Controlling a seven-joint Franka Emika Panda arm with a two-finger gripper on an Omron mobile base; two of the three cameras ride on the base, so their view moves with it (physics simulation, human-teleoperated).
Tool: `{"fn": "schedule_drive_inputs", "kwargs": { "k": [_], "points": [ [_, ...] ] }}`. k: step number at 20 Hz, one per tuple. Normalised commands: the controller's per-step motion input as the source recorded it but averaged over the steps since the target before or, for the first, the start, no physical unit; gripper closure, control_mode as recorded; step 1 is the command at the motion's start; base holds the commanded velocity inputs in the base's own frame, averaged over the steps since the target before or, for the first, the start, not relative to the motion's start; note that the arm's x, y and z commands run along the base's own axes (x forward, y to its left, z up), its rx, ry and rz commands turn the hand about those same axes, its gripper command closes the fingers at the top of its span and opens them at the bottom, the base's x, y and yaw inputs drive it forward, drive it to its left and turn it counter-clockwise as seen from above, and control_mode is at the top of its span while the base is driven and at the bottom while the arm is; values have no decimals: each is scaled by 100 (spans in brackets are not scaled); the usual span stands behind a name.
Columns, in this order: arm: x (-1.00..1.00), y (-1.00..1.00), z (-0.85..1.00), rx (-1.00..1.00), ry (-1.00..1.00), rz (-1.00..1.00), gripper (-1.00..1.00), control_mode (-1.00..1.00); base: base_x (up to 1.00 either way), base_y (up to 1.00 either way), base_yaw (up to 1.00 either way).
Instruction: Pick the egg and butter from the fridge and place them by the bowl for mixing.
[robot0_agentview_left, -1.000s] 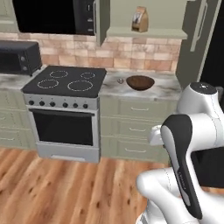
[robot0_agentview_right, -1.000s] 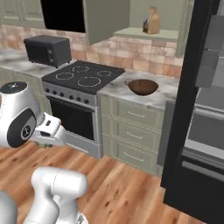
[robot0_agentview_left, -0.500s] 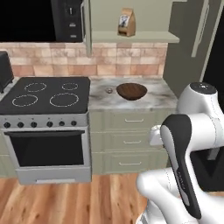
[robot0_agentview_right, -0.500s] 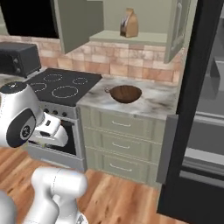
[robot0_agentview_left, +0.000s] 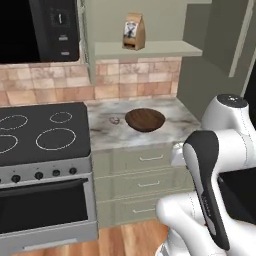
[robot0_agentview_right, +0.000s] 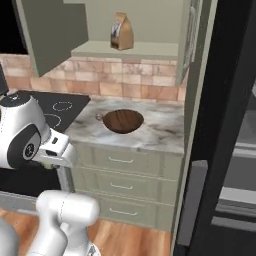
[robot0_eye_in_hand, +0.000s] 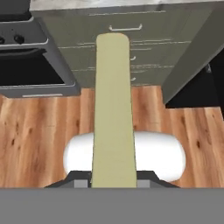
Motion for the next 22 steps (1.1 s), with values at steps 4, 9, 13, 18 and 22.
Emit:
{"fn": "schedule_drive_inputs", "kwargs": {
  "k": [4, 9, 13, 18, 22],
  "points": [
    [0, 0, 0, 0, 0, 0, 100, 100, 79, 27, -23],
    [0, 0, 0, 0, 0, 0, 100, 100, 82, 24, -13],
    [0, 0, 0, 0, 0, 0, 100, 100, 68, 18, 0],
    [0, 0, 0, 0, 0, 0, 100, 100, 55, 6, 0],
    [0, 0, 0, 0, 0, 0, 100, 100, 15, 0, 0]
  ]
}}
